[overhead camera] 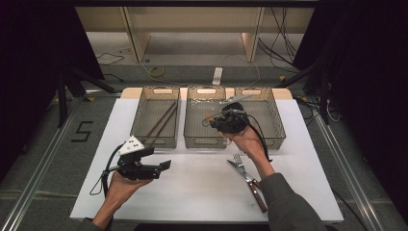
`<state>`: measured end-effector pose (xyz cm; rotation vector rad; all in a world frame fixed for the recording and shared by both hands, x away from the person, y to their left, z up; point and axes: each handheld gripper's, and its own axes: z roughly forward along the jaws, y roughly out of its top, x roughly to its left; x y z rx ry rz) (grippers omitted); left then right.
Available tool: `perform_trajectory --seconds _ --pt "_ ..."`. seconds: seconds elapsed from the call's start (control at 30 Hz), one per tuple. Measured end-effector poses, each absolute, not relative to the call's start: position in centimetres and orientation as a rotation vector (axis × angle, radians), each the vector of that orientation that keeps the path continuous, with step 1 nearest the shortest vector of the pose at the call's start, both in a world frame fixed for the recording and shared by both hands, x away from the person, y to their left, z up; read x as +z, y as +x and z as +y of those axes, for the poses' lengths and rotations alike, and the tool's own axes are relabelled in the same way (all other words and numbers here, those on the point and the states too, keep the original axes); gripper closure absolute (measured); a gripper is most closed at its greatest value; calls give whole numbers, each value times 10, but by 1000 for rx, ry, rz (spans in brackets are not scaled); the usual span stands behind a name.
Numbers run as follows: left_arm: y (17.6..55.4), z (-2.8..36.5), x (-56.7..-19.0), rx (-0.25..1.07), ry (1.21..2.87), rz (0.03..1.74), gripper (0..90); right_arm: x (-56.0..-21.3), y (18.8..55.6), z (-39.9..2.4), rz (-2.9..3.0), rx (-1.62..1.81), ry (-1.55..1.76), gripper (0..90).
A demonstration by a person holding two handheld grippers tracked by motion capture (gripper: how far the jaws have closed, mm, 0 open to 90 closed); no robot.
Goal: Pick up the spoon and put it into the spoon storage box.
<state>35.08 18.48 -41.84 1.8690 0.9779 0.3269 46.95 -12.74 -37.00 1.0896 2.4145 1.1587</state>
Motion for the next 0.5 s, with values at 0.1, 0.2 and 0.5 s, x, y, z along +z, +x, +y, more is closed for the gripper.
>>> perform_trajectory --seconds 0.1,0.2,0.5 --pt "351 185 -418 324 1864 982 156 -368 475 -124 2400 1157 1091 764" --pt "351 185 -418 323 1861 981 156 -366 481 -120 2391 1159 1096 764" --pt "351 186 -418 326 1854 979 156 -365 495 -115 2371 1148 1132 764"
